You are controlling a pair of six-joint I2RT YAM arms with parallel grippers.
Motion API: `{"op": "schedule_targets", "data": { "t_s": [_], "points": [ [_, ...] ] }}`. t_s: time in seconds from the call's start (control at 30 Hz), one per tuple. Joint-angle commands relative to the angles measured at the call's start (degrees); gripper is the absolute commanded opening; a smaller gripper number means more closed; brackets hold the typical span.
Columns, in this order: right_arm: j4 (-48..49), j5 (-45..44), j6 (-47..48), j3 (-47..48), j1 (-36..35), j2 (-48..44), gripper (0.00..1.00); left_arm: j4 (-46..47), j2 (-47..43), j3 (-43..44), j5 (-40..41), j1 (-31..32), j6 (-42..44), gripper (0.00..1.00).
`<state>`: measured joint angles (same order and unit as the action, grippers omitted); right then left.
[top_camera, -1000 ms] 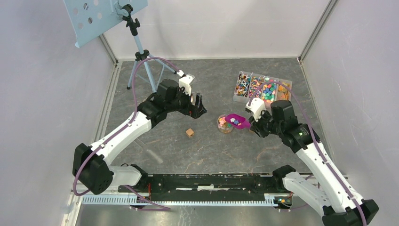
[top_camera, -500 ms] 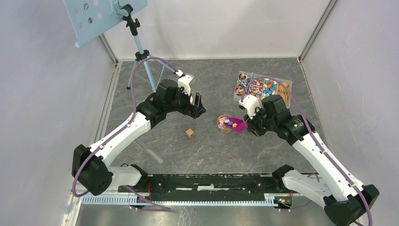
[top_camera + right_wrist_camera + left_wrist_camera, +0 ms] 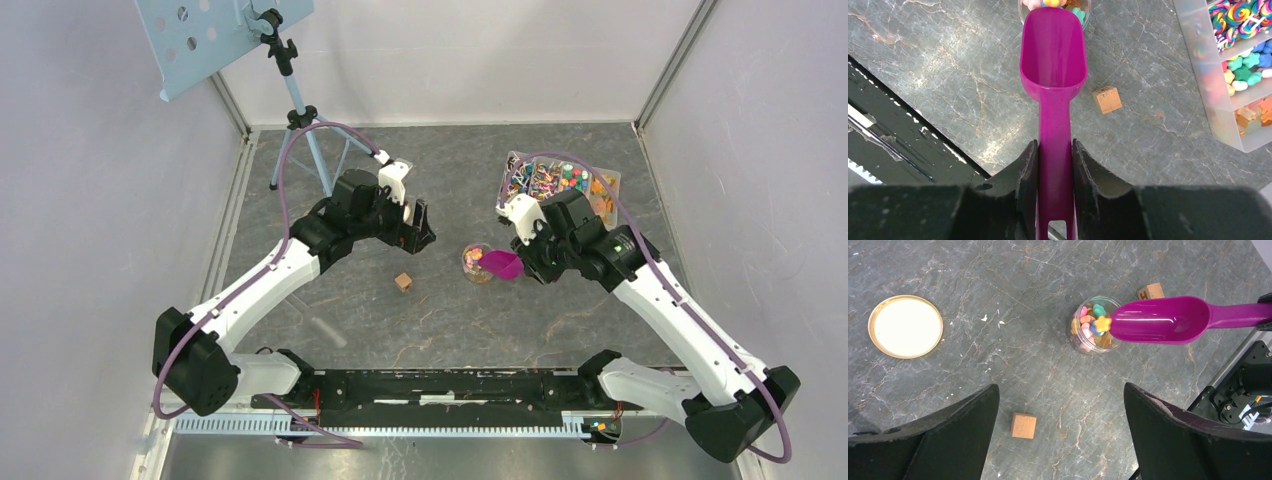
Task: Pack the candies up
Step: Place the fake candies in the packing bottle.
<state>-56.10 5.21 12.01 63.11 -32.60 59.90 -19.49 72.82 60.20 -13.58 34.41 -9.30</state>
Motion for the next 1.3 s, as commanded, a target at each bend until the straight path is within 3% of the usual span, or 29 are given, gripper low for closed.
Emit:
{"op": "schedule_targets", "data": {
  "t_s": [0.0, 0.77, 1.03, 1.27],
  "points": [
    [-2.28, -1.89, -1.15, 4.14, -0.49, 1.07, 0.0, 0.6, -2.15, 0.09, 0.41, -0.2, 2.43, 1.0],
    [-3.01, -2.03, 0.71, 7.82, -0.79, -0.28, 0.0, -3.53, -1.6, 1.66, 2.24, -0.2, 2.88, 1.0],
    [12.24, -3.1, 8.58, 1.78, -0.84, -9.07, 0.0, -2.53, -1.75, 2.21, -0.72, -0.48, 0.8, 1.0],
    [26.63, -4.86, 16.81, -9.52, -0.79, -15.07, 0.0, -0.46, -0.67, 4.18, -5.68, -1.6, -3.58, 1.0]
  ]
}}
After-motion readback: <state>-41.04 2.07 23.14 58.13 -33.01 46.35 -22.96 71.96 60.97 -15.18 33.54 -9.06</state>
